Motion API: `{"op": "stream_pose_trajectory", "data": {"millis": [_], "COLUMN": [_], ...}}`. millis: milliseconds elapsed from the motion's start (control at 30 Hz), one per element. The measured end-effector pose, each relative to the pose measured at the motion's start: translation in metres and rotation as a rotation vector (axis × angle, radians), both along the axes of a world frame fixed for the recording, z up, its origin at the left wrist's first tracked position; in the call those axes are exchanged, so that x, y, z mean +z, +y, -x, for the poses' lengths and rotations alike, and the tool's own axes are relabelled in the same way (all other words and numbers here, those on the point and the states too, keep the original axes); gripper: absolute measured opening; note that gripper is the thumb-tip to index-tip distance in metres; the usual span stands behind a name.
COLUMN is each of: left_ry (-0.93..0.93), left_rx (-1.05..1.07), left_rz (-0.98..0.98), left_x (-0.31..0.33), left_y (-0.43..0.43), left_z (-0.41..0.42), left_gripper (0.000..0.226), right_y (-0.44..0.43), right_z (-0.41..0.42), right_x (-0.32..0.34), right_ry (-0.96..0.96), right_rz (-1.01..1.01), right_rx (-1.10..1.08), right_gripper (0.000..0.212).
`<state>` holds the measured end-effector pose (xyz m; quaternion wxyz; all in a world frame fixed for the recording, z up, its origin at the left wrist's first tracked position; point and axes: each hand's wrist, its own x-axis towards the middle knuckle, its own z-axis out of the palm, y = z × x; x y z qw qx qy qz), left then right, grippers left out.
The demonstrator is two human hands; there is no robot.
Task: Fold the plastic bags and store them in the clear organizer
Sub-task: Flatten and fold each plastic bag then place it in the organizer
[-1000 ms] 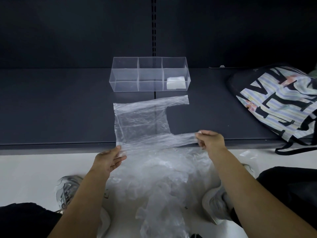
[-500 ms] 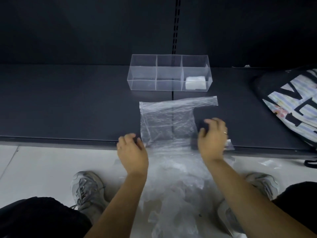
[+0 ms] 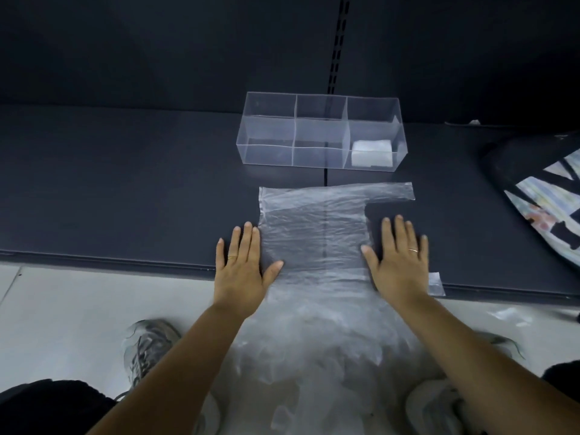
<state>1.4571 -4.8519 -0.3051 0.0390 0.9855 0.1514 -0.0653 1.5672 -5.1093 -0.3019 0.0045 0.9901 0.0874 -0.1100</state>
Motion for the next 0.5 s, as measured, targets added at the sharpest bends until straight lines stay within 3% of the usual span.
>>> {"op": "stream_pose_trajectory", "data": {"millis": [100, 200, 300, 500], "left_ry": [-0.090, -0.150, -0.061, -0.028], "left_rx": [0.047, -0.091, -0.108, -0.129], "left_rz": [0.050, 0.093, 0.074, 0.036], "left_x": [0.011, 0.019, 0.010, -0.015], "left_y": [-0.003, -0.008, -0.002, 0.022], "left_z": [-0.027, -0.068, -0.094, -0.091], "left_gripper": [0.088, 0.069, 0.058, 0.068], "right_y": [0.018, 0.080, 0.124, 0.051], "right_z": [-0.013, -0.015, -0.020, -0.072], "right_x": [0.013, 0.022, 0.018, -0.010], "right_ry": [-0.044, -0.085, -0.019, -0.013], "right_rz": [-0.056, -0.279, -0.323, -0.139], "right_rx": [-0.034, 0.264, 0.442, 0.164], "right_gripper": [0.076, 0.063, 0.056, 0.072]}}
